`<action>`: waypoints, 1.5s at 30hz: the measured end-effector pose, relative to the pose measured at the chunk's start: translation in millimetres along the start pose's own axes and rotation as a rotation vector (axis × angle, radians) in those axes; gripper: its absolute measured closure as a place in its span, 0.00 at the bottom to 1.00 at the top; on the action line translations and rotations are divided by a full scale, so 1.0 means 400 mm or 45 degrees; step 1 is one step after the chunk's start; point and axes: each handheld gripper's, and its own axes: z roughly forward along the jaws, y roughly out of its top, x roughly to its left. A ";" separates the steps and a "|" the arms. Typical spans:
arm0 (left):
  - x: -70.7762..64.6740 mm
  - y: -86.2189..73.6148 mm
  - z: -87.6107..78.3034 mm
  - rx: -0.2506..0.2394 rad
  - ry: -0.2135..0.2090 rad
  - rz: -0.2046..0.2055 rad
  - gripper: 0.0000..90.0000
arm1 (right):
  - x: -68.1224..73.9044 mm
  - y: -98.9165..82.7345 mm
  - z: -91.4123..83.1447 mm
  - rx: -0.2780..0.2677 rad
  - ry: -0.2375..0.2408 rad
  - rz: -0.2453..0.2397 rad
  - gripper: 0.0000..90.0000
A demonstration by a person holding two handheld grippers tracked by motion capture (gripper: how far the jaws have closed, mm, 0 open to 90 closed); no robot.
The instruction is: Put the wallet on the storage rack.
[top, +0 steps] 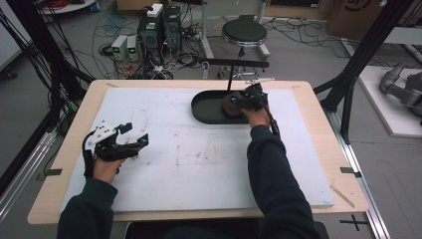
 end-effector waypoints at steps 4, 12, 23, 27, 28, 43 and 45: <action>-0.001 0.001 -0.001 -0.007 0.002 0.001 0.22 | -0.010 0.000 -0.049 0.009 0.003 -0.053 0.42; 0.000 0.008 -0.001 -0.007 0.021 0.013 0.20 | -0.023 -0.069 -0.186 -0.049 0.065 -0.110 0.30; -0.004 0.020 0.001 -0.027 0.028 0.022 0.20 | -0.037 -0.227 -0.354 -0.142 0.044 -0.103 0.24; -0.007 0.022 0.000 -0.028 0.024 0.034 0.20 | -0.040 -0.274 -0.385 -0.195 -0.001 -0.107 0.24; -0.009 0.023 0.000 -0.030 0.025 0.032 0.20 | -0.039 -0.284 -0.390 -0.191 -0.008 -0.108 0.24; -0.016 0.020 -0.002 -0.027 0.021 0.038 0.20 | -0.025 -0.326 -0.394 -0.147 -0.059 -0.150 0.24; -0.016 0.019 -0.003 -0.028 0.022 0.038 0.20 | -0.023 -0.326 -0.391 -0.134 -0.070 -0.158 0.24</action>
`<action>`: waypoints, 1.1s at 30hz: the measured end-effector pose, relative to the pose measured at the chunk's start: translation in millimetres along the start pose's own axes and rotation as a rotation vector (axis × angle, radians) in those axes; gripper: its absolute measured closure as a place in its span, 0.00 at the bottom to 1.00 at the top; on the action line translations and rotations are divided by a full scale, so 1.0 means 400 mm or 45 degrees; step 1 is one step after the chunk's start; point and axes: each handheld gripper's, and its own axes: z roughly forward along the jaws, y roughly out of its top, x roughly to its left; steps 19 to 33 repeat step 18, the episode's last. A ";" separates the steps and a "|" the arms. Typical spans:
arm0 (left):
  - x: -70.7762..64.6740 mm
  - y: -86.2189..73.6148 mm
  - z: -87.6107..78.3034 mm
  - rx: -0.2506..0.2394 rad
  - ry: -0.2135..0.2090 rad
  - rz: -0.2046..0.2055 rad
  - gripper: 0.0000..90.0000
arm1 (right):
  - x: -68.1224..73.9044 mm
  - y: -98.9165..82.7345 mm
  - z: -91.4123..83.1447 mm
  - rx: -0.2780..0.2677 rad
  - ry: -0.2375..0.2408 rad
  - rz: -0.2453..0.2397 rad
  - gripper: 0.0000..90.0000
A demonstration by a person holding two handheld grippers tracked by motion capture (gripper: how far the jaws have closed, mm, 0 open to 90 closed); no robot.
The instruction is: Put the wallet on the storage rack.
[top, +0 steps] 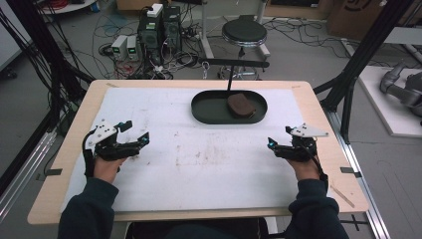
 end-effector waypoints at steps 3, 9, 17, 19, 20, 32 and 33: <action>0.001 -0.001 -0.001 -0.003 0.004 -0.001 0.20 | -0.001 -0.001 0.001 0.001 0.001 -0.002 0.24; 0.004 -0.004 0.000 0.004 0.011 -0.006 0.20 | -0.004 -0.004 0.003 0.000 0.000 0.018 0.24; 0.008 -0.006 0.000 0.003 0.015 -0.008 0.20 | -0.002 -0.004 0.005 0.008 0.000 0.016 0.24; 0.008 -0.006 0.000 0.003 0.015 -0.008 0.20 | -0.002 -0.004 0.006 0.008 0.000 0.015 0.24; 0.008 -0.006 0.000 0.003 0.015 -0.008 0.20 | -0.002 -0.004 0.006 0.008 0.000 0.015 0.24; 0.008 -0.006 0.000 0.003 0.015 -0.008 0.20 | -0.002 -0.004 0.006 0.008 0.000 0.015 0.24; 0.008 -0.006 0.000 0.003 0.015 -0.008 0.20 | -0.002 -0.004 0.006 0.008 0.000 0.015 0.24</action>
